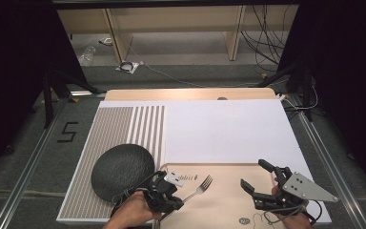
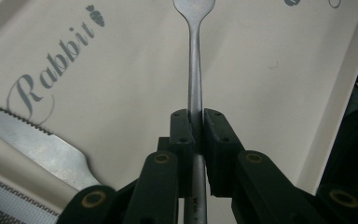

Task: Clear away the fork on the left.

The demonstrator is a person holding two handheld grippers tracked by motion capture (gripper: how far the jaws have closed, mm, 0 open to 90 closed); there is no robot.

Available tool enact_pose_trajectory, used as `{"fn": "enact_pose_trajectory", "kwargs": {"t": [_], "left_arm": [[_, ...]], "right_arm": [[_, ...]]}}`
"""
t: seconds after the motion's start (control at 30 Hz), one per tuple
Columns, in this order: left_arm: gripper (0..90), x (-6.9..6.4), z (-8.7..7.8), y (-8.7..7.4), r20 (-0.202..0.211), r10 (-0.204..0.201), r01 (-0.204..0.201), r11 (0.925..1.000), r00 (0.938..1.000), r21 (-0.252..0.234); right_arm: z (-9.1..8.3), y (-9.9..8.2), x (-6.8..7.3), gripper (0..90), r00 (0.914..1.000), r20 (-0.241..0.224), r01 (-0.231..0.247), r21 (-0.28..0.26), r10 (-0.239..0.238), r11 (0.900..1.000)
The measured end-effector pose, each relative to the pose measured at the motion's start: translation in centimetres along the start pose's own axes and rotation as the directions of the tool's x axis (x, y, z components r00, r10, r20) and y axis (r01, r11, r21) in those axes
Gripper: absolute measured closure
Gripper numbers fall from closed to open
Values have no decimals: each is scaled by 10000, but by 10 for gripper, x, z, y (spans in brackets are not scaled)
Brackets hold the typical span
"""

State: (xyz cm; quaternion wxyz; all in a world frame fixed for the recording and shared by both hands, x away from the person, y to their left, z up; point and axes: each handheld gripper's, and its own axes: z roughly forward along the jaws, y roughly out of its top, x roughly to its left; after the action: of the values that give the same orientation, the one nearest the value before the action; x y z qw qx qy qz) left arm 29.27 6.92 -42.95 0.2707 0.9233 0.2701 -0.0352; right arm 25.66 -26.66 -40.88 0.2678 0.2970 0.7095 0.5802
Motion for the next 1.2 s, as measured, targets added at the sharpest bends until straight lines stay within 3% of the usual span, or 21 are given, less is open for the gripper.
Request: {"fn": "enact_pose_trajectory", "kwargs": {"t": [0.83,1.2], "left_arm": [[819,-17,25,-1,465,109,-162,9932,9989,1156],[819,-21,35,-2,518,174,-263,9839,9985,1765]], "right_arm": [[0,0,1,188,10000,-24,-17,-26,17,10000],[0,0,1,188,10000,-29,-37,-27,37,10000]]}}
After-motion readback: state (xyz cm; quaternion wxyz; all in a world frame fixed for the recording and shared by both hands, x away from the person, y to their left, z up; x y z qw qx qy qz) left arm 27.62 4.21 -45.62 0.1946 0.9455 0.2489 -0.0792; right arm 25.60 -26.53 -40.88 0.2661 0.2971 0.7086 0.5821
